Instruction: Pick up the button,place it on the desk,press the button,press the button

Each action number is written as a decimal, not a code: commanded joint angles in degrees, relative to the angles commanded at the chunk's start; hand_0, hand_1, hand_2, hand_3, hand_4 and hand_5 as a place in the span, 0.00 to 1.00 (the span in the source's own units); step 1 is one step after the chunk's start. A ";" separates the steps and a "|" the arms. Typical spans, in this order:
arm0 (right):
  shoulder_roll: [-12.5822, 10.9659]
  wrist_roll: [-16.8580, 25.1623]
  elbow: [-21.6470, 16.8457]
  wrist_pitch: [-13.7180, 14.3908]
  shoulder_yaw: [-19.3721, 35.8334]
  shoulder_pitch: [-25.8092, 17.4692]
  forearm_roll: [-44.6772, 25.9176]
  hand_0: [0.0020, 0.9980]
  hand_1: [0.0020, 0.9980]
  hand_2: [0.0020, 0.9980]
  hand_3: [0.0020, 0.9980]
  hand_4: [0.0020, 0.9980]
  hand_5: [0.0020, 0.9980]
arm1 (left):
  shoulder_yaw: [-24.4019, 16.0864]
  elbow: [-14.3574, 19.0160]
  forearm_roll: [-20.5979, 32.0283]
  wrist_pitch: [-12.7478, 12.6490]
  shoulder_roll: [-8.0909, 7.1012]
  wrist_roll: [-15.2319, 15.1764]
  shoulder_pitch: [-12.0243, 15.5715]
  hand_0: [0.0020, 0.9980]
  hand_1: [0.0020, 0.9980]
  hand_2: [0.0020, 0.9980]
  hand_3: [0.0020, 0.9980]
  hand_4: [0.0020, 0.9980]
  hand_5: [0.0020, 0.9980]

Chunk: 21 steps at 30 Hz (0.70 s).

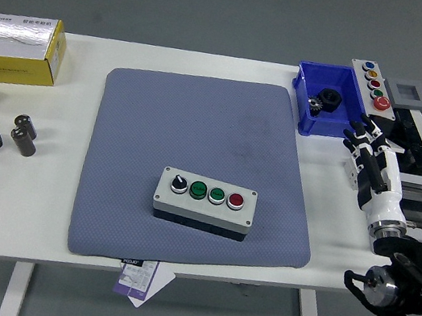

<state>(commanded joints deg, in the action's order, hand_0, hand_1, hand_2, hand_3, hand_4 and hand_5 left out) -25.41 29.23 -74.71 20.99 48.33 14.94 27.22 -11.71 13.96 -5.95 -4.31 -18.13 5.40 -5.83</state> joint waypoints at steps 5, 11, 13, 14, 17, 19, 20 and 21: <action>-0.16 -0.10 -0.28 -0.05 -0.17 0.10 0.40 0.85 0.78 0.79 0.80 0.80 0.60 | 0.09 0.04 -0.06 0.03 0.09 0.00 0.09 0.69 0.63 0.56 0.60 0.68 0.22; -0.10 -0.10 -0.61 -0.03 -0.38 0.23 0.82 0.85 0.77 0.79 0.79 0.81 0.59 | 0.27 0.02 0.34 0.03 0.36 0.02 0.35 0.69 0.63 0.56 0.60 0.68 0.22; -0.09 -0.08 -0.69 -0.05 -0.39 0.19 0.88 0.85 0.77 0.79 0.79 0.81 0.59 | 0.41 0.00 0.54 0.04 0.46 0.03 0.39 0.69 0.63 0.56 0.60 0.68 0.22; -0.10 -0.08 -0.76 -0.05 -0.36 0.15 0.94 0.85 0.77 0.78 0.79 0.81 0.59 | 0.38 0.00 0.56 0.04 0.50 0.02 0.38 0.69 0.63 0.56 0.60 0.68 0.22; -0.12 -0.06 -0.91 -0.09 -0.26 0.04 1.06 0.85 0.77 0.78 0.79 0.81 0.59 | 0.03 0.01 0.37 0.03 0.58 -0.01 0.21 0.69 0.63 0.56 0.60 0.68 0.22; -0.05 -0.02 -0.90 -0.14 -0.17 -0.01 1.05 0.85 0.77 0.78 0.79 0.81 0.59 | -0.24 0.02 0.21 0.02 0.56 -0.04 0.10 0.69 0.63 0.56 0.60 0.68 0.22; 0.01 0.07 -0.88 -0.16 -0.13 -0.02 1.00 0.85 0.77 0.78 0.79 0.81 0.60 | -0.28 0.02 0.19 0.02 0.55 -0.04 0.05 0.69 0.63 0.56 0.60 0.68 0.22; 0.06 0.20 -0.87 -0.16 -0.09 -0.04 0.93 0.85 0.77 0.78 0.79 0.81 0.60 | -0.27 0.02 0.24 0.01 0.53 -0.05 0.02 0.69 0.63 0.56 0.60 0.68 0.22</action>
<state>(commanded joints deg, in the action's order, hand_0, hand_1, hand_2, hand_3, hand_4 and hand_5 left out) -25.34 29.43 -75.58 20.82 48.23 14.90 28.16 -11.99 13.98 -5.71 -4.29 -17.60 5.35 -5.80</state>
